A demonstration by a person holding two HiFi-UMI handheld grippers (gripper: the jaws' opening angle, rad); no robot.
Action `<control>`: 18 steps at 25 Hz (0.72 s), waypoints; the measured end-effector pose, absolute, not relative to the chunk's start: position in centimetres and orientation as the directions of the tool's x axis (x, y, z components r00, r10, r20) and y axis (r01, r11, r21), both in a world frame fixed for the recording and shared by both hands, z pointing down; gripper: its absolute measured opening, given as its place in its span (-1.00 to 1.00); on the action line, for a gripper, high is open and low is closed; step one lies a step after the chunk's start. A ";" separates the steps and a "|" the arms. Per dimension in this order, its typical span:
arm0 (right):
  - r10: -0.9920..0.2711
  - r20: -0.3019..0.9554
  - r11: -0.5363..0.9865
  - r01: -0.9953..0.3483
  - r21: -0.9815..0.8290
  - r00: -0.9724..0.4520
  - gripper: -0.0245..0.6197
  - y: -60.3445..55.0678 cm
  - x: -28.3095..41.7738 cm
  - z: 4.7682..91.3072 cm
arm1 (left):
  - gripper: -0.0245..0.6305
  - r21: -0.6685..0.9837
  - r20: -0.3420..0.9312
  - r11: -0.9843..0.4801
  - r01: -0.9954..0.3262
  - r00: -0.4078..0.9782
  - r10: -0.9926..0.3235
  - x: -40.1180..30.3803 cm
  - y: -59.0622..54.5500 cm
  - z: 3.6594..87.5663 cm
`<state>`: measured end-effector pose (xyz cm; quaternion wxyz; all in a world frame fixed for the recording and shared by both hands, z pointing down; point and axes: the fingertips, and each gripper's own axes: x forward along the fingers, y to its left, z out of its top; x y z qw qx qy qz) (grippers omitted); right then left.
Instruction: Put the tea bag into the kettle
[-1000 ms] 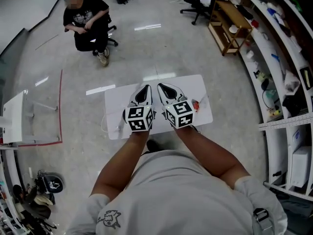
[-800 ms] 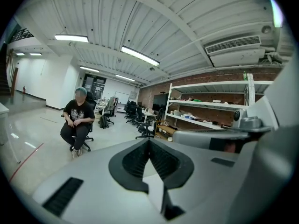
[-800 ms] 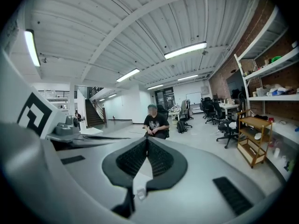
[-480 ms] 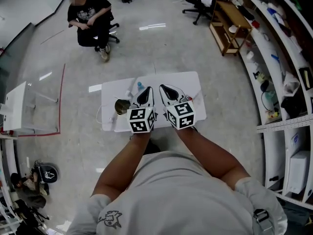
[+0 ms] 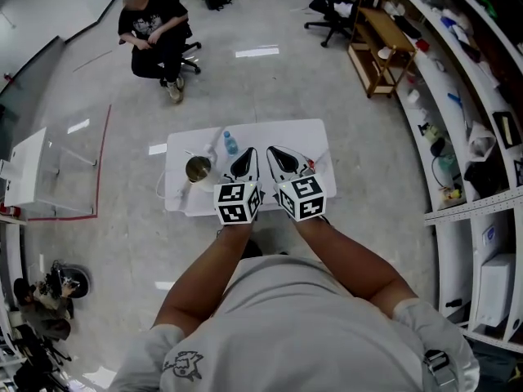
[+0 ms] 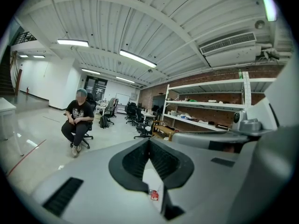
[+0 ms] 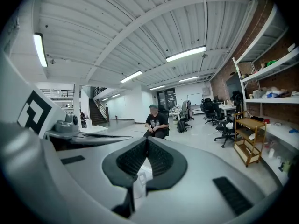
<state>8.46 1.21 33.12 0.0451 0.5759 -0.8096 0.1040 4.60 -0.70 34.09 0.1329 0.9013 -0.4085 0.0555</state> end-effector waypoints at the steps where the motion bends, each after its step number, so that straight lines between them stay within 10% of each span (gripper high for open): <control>1: -0.922 0.191 0.319 -0.941 -0.114 -0.336 -0.90 1.6 8.4 33.0 | -0.92 0.195 0.203 -0.631 -0.751 0.660 -0.723 4.6 -0.3 33.9; 18: -0.922 0.168 0.333 -0.935 -0.119 -0.350 -0.90 3.3 7.6 32.3 | -0.92 0.216 0.188 -0.609 -0.763 0.645 -0.741 3.5 1.6 33.3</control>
